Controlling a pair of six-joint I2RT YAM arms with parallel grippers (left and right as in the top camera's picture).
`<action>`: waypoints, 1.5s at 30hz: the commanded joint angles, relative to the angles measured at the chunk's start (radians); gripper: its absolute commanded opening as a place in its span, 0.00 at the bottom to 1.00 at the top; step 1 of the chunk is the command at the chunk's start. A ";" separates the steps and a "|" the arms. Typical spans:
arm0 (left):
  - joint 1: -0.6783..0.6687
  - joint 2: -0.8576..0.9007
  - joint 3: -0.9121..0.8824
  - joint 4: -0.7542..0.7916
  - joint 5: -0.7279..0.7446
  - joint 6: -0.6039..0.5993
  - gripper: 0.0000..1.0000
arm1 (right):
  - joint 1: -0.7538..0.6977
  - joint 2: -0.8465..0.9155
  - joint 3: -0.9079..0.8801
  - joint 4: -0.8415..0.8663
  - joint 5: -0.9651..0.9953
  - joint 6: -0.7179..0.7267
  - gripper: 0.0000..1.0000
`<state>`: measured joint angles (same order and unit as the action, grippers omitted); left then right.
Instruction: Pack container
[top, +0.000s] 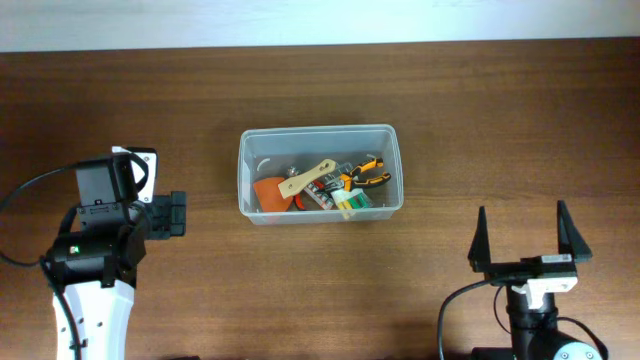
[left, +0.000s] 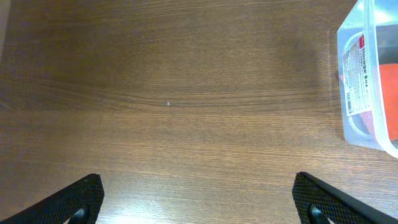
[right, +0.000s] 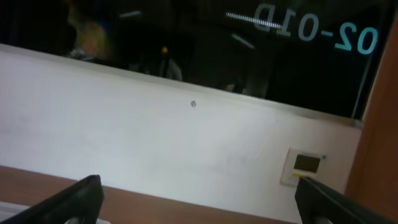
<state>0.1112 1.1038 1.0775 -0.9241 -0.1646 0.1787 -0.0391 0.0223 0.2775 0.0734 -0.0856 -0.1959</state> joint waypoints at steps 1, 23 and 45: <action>0.005 0.001 0.016 0.003 0.011 -0.009 0.99 | 0.006 -0.019 -0.031 0.018 0.017 -0.007 0.99; 0.005 0.001 0.016 0.003 0.010 -0.009 0.99 | 0.006 -0.019 -0.258 0.018 0.019 -0.007 0.99; 0.005 0.001 0.016 0.003 0.010 -0.009 0.99 | 0.006 -0.019 -0.272 -0.145 0.019 -0.006 0.99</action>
<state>0.1112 1.1038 1.0775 -0.9237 -0.1646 0.1787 -0.0391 0.0154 0.0101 -0.0647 -0.0780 -0.2058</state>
